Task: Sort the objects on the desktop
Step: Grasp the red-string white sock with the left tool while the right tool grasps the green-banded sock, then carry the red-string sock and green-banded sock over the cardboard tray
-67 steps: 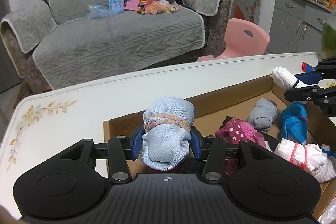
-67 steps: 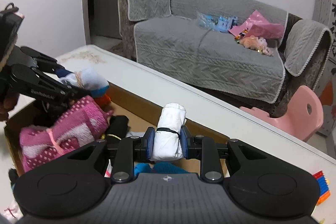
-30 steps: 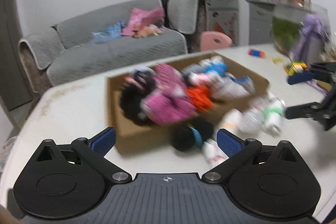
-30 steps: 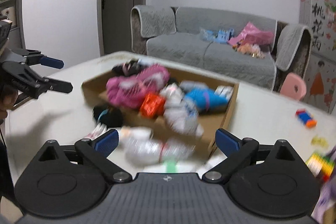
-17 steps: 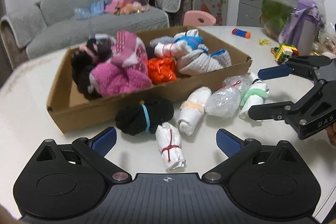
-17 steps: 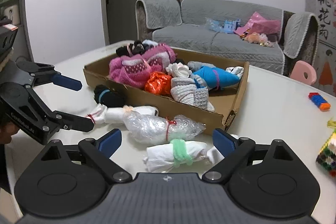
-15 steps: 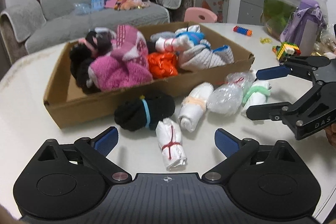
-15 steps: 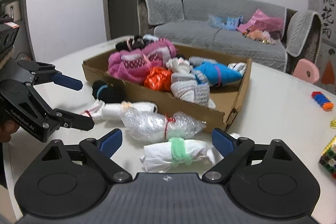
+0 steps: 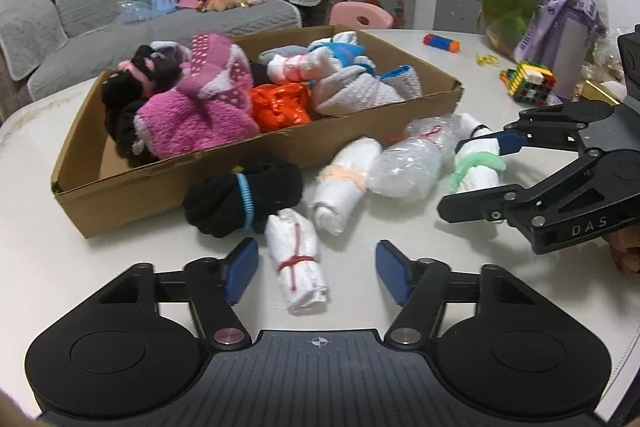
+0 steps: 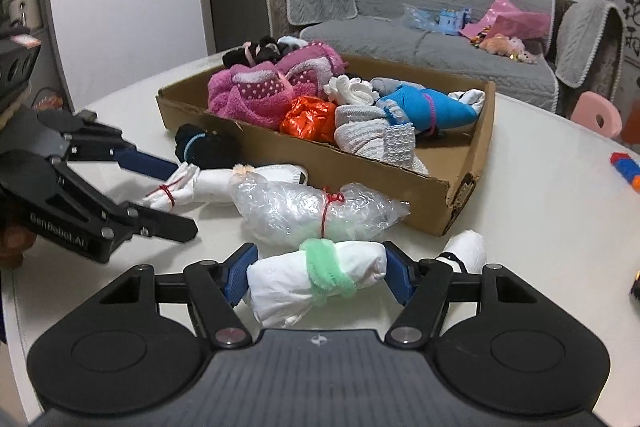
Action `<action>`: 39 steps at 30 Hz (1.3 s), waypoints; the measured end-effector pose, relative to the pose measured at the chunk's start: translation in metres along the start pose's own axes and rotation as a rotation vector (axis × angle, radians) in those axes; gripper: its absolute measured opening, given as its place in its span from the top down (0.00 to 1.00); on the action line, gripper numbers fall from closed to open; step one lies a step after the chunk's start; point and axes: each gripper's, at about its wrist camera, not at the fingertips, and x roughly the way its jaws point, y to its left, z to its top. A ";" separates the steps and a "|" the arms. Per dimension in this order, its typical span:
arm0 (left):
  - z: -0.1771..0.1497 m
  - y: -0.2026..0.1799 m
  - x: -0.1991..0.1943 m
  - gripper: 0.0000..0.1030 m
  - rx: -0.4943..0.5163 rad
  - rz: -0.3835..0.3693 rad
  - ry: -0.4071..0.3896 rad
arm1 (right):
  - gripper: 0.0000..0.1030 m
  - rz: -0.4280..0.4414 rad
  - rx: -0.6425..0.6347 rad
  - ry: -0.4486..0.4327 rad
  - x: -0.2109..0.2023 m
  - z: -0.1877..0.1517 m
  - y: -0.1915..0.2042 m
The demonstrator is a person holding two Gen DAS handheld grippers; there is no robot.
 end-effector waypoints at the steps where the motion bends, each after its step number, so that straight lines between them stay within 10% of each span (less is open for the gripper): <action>1: 0.001 -0.001 0.000 0.37 -0.001 -0.003 0.002 | 0.39 -0.001 0.002 -0.002 0.000 0.001 0.000; 10: 0.002 -0.004 -0.003 0.70 0.006 -0.010 0.007 | 0.39 0.015 0.030 -0.020 -0.007 -0.001 0.005; 39: 0.050 0.030 -0.108 0.70 -0.014 0.164 -0.175 | 0.41 0.044 0.134 -0.247 -0.085 0.062 -0.009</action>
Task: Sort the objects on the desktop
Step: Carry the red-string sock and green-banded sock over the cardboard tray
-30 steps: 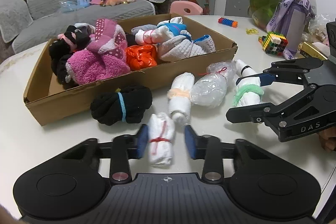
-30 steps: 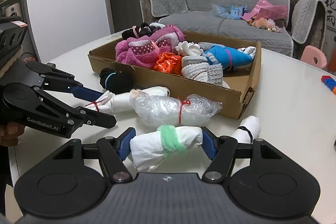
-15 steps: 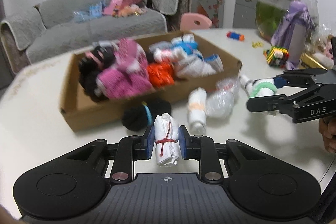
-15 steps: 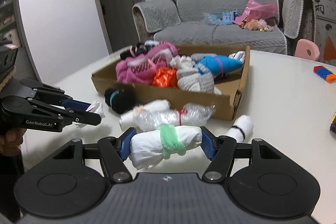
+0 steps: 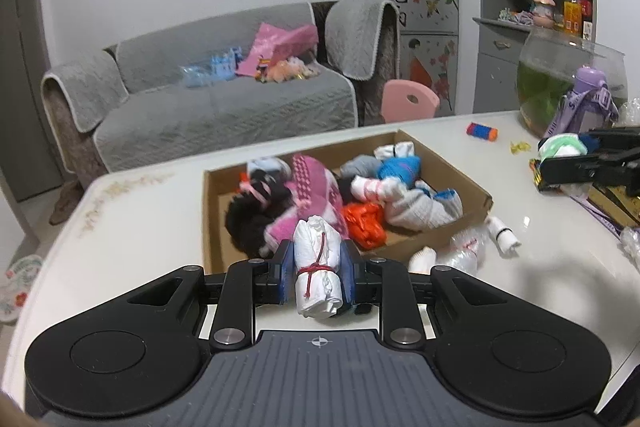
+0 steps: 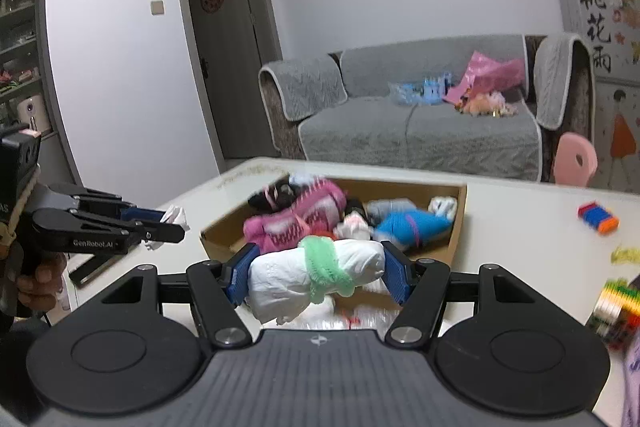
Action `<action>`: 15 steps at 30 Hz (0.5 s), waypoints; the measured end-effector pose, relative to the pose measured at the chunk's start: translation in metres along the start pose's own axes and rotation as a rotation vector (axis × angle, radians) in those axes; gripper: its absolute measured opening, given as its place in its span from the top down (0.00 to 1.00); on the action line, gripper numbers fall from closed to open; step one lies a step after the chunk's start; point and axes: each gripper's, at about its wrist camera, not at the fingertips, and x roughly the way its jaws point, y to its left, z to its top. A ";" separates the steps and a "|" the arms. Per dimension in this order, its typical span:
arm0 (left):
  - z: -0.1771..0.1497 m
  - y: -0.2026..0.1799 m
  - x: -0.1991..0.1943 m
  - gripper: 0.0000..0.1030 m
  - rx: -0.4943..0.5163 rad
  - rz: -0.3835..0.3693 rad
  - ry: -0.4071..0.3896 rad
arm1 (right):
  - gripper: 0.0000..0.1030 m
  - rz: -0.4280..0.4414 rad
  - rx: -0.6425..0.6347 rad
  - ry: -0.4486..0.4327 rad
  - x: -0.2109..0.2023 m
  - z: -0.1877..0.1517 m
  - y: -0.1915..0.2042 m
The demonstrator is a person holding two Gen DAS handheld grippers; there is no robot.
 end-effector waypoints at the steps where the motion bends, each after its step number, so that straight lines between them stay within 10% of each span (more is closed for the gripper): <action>1: 0.003 0.001 -0.001 0.70 0.002 0.005 -0.003 | 0.41 -0.002 -0.004 -0.005 0.000 0.004 0.000; 15: 0.033 0.018 0.005 0.70 0.026 0.034 -0.031 | 0.41 -0.011 -0.125 -0.065 0.014 0.040 0.002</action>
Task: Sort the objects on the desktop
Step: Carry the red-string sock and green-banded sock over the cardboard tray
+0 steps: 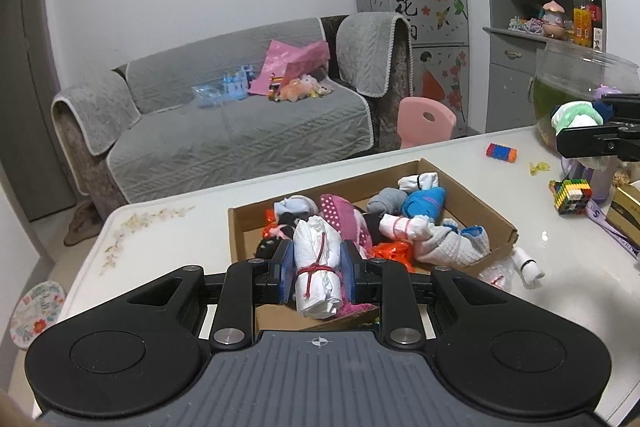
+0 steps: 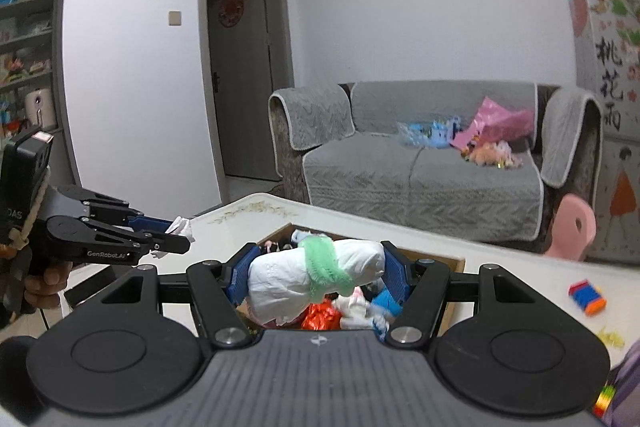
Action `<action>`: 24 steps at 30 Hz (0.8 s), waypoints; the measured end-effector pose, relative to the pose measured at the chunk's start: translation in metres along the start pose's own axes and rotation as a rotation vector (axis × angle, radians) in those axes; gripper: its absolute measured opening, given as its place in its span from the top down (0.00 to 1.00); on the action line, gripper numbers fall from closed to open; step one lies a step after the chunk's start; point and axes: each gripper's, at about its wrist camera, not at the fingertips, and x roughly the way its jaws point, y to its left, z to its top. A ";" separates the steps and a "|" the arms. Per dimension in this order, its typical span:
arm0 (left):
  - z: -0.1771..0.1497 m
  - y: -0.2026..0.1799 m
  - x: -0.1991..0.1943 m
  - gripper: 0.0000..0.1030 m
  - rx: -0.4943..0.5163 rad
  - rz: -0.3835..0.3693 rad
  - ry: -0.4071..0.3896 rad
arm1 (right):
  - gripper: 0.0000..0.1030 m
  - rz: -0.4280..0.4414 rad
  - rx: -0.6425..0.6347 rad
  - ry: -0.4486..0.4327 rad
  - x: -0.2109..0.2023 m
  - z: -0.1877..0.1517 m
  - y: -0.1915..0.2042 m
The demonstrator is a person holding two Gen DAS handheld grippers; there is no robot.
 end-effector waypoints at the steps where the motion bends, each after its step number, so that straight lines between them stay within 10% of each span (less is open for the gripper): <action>1: 0.001 0.001 0.002 0.70 0.000 -0.001 0.002 | 0.41 0.002 -0.010 -0.002 0.001 0.001 0.001; 24: 0.013 0.001 0.063 0.70 0.063 -0.068 0.063 | 0.41 0.035 -0.182 0.067 0.050 0.005 -0.002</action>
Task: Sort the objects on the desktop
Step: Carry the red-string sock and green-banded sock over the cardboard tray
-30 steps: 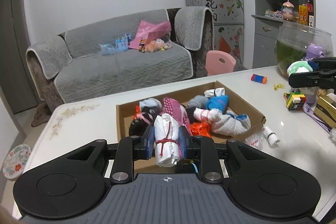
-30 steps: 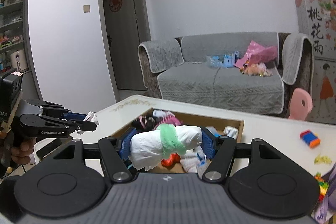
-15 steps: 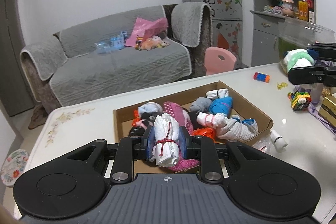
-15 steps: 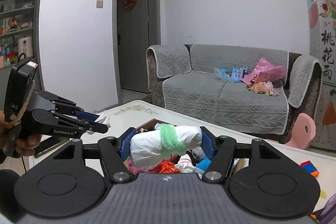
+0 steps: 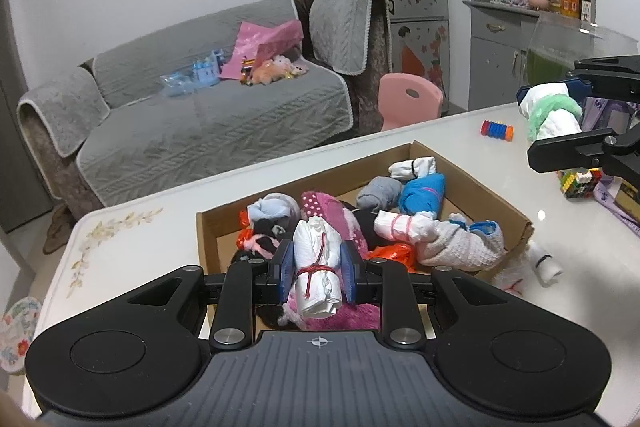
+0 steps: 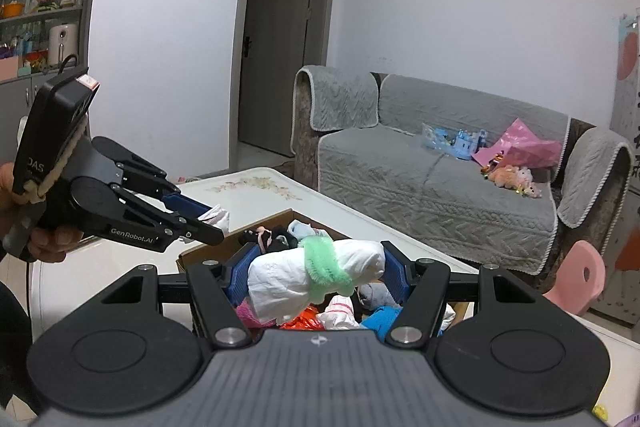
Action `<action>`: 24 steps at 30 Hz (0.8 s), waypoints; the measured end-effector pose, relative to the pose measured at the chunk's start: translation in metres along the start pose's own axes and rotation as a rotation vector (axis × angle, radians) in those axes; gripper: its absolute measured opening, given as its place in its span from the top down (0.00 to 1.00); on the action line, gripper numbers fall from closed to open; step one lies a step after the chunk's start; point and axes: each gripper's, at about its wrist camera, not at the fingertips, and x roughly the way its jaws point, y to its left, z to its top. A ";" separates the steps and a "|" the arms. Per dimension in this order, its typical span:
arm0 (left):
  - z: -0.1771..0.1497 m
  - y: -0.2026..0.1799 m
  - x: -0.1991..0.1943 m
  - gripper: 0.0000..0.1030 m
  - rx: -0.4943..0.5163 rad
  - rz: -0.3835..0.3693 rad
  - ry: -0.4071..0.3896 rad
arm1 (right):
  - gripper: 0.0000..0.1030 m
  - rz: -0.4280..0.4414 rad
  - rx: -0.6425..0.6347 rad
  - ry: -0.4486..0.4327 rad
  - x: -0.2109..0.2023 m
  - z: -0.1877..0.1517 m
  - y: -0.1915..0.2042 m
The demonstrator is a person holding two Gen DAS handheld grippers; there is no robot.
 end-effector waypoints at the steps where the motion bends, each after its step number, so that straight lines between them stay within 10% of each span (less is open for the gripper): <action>1: 0.002 0.001 0.003 0.70 0.001 -0.001 0.003 | 0.41 -0.001 0.000 0.002 0.001 0.000 -0.001; 24: 0.031 0.020 0.090 0.70 0.013 0.009 0.081 | 0.41 -0.011 0.026 0.144 0.078 -0.005 -0.024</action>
